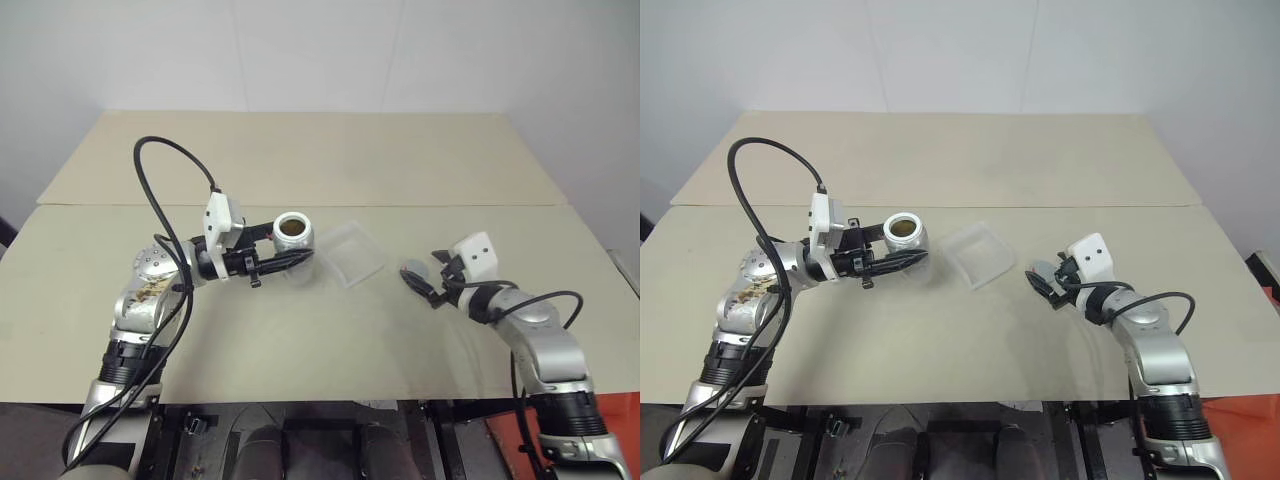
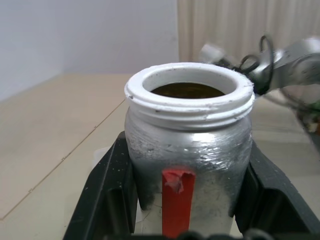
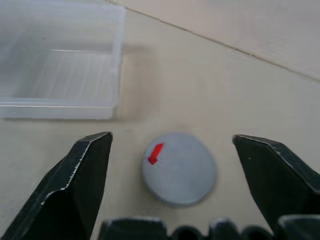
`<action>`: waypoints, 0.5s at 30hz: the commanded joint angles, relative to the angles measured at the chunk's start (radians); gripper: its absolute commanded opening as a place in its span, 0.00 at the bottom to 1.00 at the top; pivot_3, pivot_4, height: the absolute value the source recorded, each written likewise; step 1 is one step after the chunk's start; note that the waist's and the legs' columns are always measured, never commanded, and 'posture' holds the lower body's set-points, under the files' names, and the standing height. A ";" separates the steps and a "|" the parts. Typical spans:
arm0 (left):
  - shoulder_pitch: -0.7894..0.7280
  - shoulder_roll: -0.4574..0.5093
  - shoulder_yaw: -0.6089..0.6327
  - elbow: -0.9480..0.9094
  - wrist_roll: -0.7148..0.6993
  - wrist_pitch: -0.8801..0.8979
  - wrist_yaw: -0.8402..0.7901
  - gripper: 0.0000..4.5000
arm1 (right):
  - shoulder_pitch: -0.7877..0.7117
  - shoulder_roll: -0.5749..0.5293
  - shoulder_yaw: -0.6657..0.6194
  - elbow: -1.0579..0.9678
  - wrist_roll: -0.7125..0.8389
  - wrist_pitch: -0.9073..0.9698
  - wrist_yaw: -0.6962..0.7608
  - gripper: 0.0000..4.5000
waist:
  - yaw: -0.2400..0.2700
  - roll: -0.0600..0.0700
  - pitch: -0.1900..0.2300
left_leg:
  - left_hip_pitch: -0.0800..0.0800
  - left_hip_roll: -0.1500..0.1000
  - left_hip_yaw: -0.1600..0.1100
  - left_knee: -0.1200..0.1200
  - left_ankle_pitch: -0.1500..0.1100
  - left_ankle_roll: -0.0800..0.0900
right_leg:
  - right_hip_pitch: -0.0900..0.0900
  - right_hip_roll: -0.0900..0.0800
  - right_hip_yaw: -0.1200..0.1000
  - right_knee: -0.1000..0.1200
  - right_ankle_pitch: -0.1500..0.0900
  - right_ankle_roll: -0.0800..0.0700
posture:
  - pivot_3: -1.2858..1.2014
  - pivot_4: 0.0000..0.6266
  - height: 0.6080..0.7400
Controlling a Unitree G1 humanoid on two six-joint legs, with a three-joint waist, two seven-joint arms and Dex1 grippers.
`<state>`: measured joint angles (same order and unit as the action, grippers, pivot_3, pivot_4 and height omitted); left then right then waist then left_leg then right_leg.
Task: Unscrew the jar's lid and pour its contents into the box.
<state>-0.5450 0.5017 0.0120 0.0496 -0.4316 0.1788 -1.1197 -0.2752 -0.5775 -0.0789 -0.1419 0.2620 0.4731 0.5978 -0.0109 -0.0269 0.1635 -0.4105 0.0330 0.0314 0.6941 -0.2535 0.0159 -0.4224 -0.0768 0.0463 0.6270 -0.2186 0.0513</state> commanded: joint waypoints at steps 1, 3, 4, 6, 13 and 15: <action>-0.086 0.012 -0.011 0.055 0.107 -0.120 0.055 0.45 | -0.019 -0.047 -0.083 -0.147 0.127 0.088 0.062 1.00 | 0.001 0.000 0.000 | 0.000 0.000 0.000 0.000 0.000 0.000 | 0.000 0.000 0.000 0.000 0.000 0.000 | 0.52 0.24 1.00; -0.154 0.019 -0.039 0.135 0.211 -0.232 0.095 0.45 | -0.040 -0.064 -0.113 -0.194 0.210 0.161 0.087 1.00 | 0.002 0.000 0.000 | 0.000 0.000 0.000 0.000 0.000 0.000 | 0.001 0.000 0.000 0.000 0.000 0.000 | 0.52 0.24 1.00; -0.208 0.028 -0.073 0.202 0.308 -0.329 0.141 0.45 | -0.051 -0.070 -0.122 -0.209 0.242 0.188 0.095 1.00 | 0.003 0.000 0.000 | 0.000 0.000 0.000 0.000 0.000 0.000 | 0.001 0.000 0.000 0.000 0.000 0.000 | 0.52 0.24 1.00; -0.308 0.053 -0.155 0.342 0.507 -0.521 0.239 0.45 | -0.064 -0.084 -0.123 -0.222 0.270 0.214 0.109 1.00 | 0.007 0.000 0.000 | 0.000 -0.001 0.000 0.000 0.000 0.000 | 0.001 0.000 0.000 -0.001 0.000 0.000 | 0.52 0.24 1.00; -0.699 0.101 -0.566 0.695 1.226 -0.915 0.683 0.45 | -0.094 -0.130 -0.087 -0.205 0.244 0.218 0.117 1.00 | 0.025 -0.001 0.001 | -0.003 -0.002 0.001 0.000 0.000 0.000 | 0.000 0.000 0.000 -0.003 0.001 0.001 | 0.52 0.24 1.00; -0.801 0.080 -0.667 0.736 1.396 -0.909 0.823 0.45 | -0.105 -0.131 -0.083 -0.214 0.247 0.219 0.120 1.00 | 0.030 -0.001 0.001 | -0.005 -0.002 0.000 0.001 0.000 0.000 | -0.001 0.000 -0.002 -0.002 0.001 0.001 | 0.52 0.24 1.00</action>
<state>-1.2580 0.5880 -0.5991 0.7804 0.8272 -0.7124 -0.4293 -0.3544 -0.6955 -0.1517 -0.3291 0.4960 0.6897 0.7166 0.0189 -0.0281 0.1644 -0.4156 0.0312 0.0318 0.6953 -0.2535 0.0159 -0.4241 -0.0771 0.0449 0.6244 -0.2176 0.0526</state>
